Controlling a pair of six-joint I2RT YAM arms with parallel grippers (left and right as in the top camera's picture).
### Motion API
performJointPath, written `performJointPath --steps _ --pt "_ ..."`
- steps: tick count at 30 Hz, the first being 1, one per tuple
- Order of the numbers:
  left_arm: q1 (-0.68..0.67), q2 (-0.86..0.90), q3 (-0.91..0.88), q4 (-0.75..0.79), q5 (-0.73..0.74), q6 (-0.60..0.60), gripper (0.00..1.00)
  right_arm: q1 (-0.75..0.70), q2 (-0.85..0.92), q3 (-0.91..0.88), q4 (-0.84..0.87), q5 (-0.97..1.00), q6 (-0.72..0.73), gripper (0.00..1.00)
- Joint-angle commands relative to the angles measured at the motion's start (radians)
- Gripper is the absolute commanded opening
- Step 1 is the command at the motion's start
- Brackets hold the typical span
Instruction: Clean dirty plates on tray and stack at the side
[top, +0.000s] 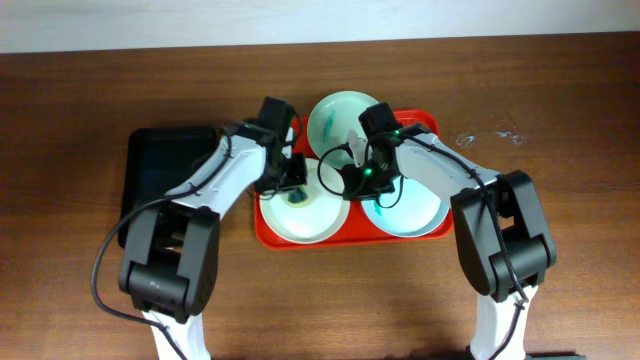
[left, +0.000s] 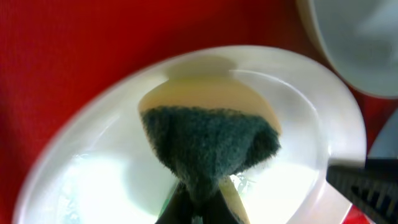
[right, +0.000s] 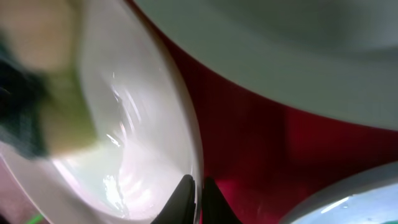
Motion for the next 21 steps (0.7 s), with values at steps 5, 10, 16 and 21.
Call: performJointPath --steps 5,10,16,21 --pt "-0.009 0.013 -0.109 -0.008 -0.249 -0.002 0.00 -0.006 0.010 -0.011 -0.003 0.040 -0.003 0.04" --pt "0.000 -0.014 -0.082 -0.139 -0.562 -0.026 0.00 -0.006 0.009 -0.010 -0.004 0.040 -0.001 0.04" --pt "0.009 -0.104 -0.008 -0.198 -0.569 -0.025 0.00 -0.006 0.005 0.010 -0.008 0.040 0.004 0.04" --pt "0.043 -0.258 0.037 -0.227 -0.438 -0.025 0.00 -0.005 -0.012 0.093 -0.058 0.047 0.003 0.04"
